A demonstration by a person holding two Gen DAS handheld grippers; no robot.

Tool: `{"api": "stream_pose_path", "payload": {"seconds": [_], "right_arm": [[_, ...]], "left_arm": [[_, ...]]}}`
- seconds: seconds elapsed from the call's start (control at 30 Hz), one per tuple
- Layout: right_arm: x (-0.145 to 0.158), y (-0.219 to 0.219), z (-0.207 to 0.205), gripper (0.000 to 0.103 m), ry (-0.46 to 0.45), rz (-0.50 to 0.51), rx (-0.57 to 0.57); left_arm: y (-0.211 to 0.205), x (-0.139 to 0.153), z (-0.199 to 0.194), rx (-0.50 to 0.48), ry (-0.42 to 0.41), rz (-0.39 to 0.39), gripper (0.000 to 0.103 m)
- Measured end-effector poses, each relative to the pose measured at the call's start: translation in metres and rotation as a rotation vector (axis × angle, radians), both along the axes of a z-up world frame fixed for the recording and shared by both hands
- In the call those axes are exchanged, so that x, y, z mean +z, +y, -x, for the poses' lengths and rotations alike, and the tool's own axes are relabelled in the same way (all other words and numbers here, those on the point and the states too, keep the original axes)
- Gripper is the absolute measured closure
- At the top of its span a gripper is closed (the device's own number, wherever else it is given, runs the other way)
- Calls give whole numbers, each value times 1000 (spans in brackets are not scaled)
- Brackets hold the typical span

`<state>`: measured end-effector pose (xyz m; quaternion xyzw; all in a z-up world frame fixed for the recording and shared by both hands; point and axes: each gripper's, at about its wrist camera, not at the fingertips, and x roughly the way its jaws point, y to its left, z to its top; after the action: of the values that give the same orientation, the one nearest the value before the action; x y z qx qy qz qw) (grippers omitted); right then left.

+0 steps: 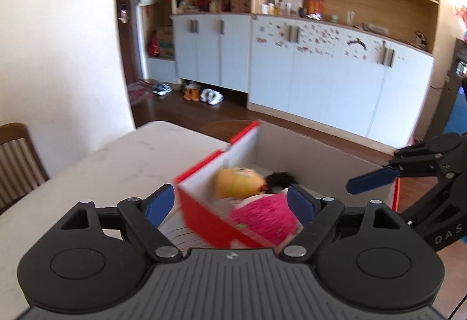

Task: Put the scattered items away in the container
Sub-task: 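Move both tools back to the white sunglasses and snack sachet, then grasp the white sunglasses with the left tool while the right grasps the white sachet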

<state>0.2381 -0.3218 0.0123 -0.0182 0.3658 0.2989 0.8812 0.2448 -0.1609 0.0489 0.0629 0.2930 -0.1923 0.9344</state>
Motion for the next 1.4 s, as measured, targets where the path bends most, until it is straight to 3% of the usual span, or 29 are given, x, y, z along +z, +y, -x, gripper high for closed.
{"api": "stream_pose_path", "payload": {"seconds": [0.3, 0.5, 1.0, 1.4], "right_arm": [[-5, 80, 42, 0, -29, 25, 157], [-27, 118, 51, 0, 31, 35, 175], [-78, 167, 38, 0, 177, 37, 133], [-112, 182, 15, 0, 342, -6, 96]], "left_arm": [[95, -10, 56, 198, -28, -91, 17], [138, -36, 76, 258, 35, -115, 17], [184, -111, 81, 229, 210, -113, 18], [191, -137, 64, 155, 291, -70, 34]]}}
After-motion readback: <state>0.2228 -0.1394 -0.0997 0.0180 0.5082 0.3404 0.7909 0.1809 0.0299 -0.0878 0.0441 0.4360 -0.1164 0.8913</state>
